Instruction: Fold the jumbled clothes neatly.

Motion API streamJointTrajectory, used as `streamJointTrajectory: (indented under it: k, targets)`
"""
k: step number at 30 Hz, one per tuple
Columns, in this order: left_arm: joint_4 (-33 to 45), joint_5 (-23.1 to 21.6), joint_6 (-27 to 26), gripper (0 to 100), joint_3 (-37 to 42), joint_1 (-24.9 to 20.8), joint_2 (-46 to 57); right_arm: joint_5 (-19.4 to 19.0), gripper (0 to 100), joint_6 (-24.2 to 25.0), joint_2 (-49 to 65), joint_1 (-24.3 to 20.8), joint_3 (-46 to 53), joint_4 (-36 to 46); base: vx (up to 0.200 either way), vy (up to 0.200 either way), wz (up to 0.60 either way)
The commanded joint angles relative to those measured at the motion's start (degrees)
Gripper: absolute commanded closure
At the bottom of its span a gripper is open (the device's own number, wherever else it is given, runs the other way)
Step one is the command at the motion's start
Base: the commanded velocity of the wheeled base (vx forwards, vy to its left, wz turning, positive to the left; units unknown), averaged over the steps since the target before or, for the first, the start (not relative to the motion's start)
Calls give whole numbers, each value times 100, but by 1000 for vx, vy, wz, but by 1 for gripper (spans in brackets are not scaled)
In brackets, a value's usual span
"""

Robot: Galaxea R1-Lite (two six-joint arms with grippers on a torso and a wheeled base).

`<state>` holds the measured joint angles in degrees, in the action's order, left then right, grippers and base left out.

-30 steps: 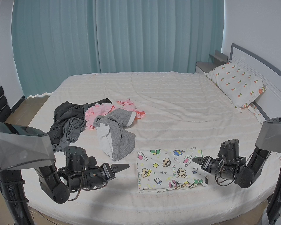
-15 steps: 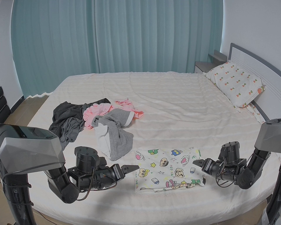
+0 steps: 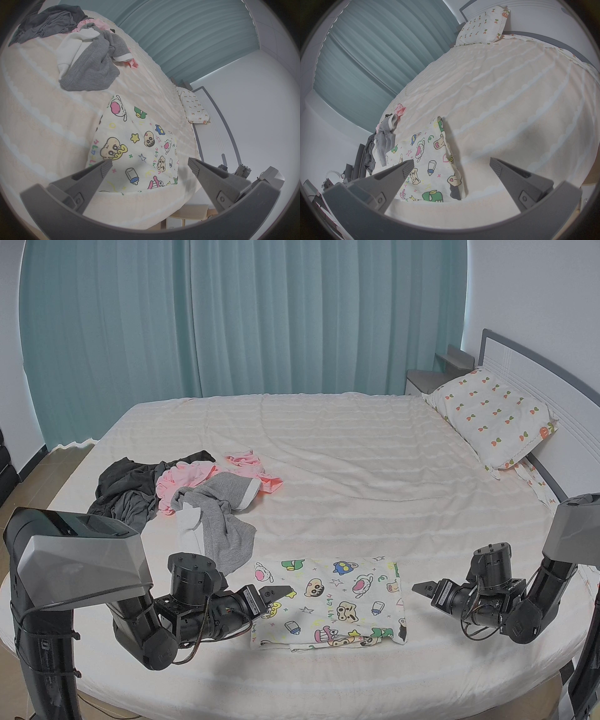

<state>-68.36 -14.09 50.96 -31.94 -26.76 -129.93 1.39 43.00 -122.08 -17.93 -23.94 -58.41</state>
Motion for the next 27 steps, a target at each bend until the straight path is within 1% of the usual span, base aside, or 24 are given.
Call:
streamJointTrajectory:
  k: [1, 4, 9, 12, 13, 17, 18, 19, 21, 23, 25, 27]
  targets:
    - [-10, 3, 2, 0, -5, 4, -59, 2, 0, -11, -36, -26, 4, -4, 200, 0, 0]
    - [-19, 38, 2, 0, 4, 4, -59, 10, 0, -11, -53, -26, 4, -4, 200, 0, 0]
    - [-1, 47, -7, 0, 12, 48, -68, 10, 0, -11, -71, -26, 4, -4, 0, 0, 0]
    - [25, 21, -86, 0, -49, 171, -112, 10, 0, -11, -97, -26, 4, -4, 0, 0, 0]
    - [51, 21, -183, 0, -67, 197, -147, 10, 0, -11, -123, -26, -5, -4, 0, 0, 0]
    - [324, 21, -1132, 0, -207, 399, -349, 10, 0, -19, -194, -26, -5, -13, 0, 0, 0]
    - [359, 21, -1193, 0, -216, 408, -358, 10, 0, -19, -194, -26, -5, -13, 0, 0, 0]
    - [658, 21, -1580, 0, -357, 461, -411, 19, 0, -28, -202, -26, -14, -13, 0, 0, 0]
    - [895, 21, -1844, 0, -471, 487, -463, 19, 0, -28, -202, -26, -14, -13, 0, 0, 0]
    - [1211, 21, -2266, 0, -603, 514, -516, 28, 0, -28, -194, -26, -5, -13, 0, 0, 0]
    - [1440, 12, -2441, 0, -735, 514, -534, 37, 0, -28, -194, -26, 4, -13, 0, 0, 0]
    - [1625, 12, -2441, 0, -919, 479, -542, 37, 0, -28, -194, -26, 4, -13, 0, 0, 0]
